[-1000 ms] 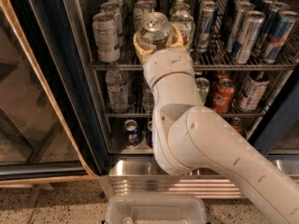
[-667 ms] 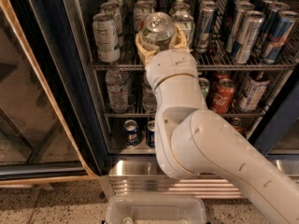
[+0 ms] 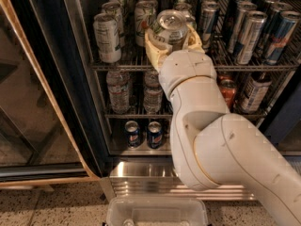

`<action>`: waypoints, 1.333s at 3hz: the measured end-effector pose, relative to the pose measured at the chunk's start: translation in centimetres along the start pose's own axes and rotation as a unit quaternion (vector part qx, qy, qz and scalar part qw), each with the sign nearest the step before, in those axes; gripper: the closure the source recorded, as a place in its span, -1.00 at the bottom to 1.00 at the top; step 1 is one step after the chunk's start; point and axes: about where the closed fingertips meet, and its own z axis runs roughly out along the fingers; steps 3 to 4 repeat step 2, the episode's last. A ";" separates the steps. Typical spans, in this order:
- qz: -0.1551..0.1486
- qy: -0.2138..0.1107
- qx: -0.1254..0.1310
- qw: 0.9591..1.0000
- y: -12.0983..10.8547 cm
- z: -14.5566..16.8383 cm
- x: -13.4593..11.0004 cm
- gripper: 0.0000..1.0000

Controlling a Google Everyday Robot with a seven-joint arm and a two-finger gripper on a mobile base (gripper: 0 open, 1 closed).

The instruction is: Pick 7up can from middle shelf of fridge

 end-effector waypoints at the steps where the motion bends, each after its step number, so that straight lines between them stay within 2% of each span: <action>1: 0.026 0.006 -0.018 0.999 -0.4 -0.1 -0.2 1.00; 4: 0.026 0.006 -0.018 0.999 -0.4 -0.1 -0.2 1.00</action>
Offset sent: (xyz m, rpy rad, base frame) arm -0.0004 -0.0034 0.0015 0.0333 0.0191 0.0399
